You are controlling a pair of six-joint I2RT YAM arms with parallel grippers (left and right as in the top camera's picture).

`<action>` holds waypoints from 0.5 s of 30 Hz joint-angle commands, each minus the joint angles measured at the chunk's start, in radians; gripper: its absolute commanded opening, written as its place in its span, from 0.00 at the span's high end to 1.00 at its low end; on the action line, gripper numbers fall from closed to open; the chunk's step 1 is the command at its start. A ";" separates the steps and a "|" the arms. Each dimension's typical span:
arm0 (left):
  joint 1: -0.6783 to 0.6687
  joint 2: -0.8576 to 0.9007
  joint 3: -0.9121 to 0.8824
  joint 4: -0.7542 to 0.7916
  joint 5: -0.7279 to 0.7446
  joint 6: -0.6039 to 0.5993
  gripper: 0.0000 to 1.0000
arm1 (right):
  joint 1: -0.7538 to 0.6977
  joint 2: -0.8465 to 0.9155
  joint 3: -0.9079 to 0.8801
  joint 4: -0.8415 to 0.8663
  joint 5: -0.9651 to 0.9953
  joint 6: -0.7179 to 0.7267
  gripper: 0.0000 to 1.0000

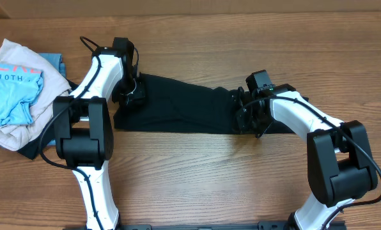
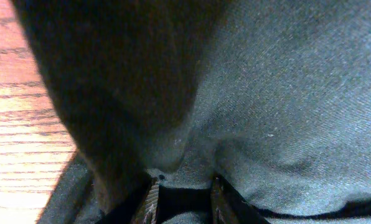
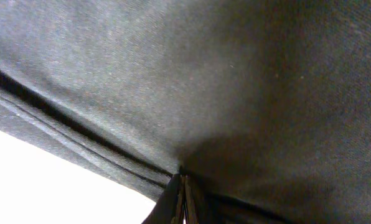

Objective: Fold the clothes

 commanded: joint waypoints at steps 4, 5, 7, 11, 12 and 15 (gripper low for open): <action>0.013 0.022 -0.034 0.008 -0.034 -0.014 0.68 | -0.015 -0.009 -0.026 0.032 0.311 0.110 0.96; 0.013 0.022 -0.034 0.008 -0.034 -0.014 0.68 | -0.029 -0.009 -0.026 0.032 0.356 0.137 0.96; 0.013 0.022 -0.034 0.007 -0.035 -0.014 0.68 | -0.056 -0.009 -0.026 0.037 0.367 0.139 0.96; 0.013 0.022 -0.034 0.007 -0.038 -0.014 0.68 | -0.128 -0.009 -0.025 0.032 0.370 0.163 0.96; 0.013 0.022 -0.034 0.008 -0.038 -0.014 0.68 | -0.145 -0.009 -0.025 0.032 0.370 0.163 0.96; 0.013 0.022 -0.034 0.008 -0.038 -0.014 0.68 | -0.189 -0.009 -0.019 0.033 0.370 0.163 0.96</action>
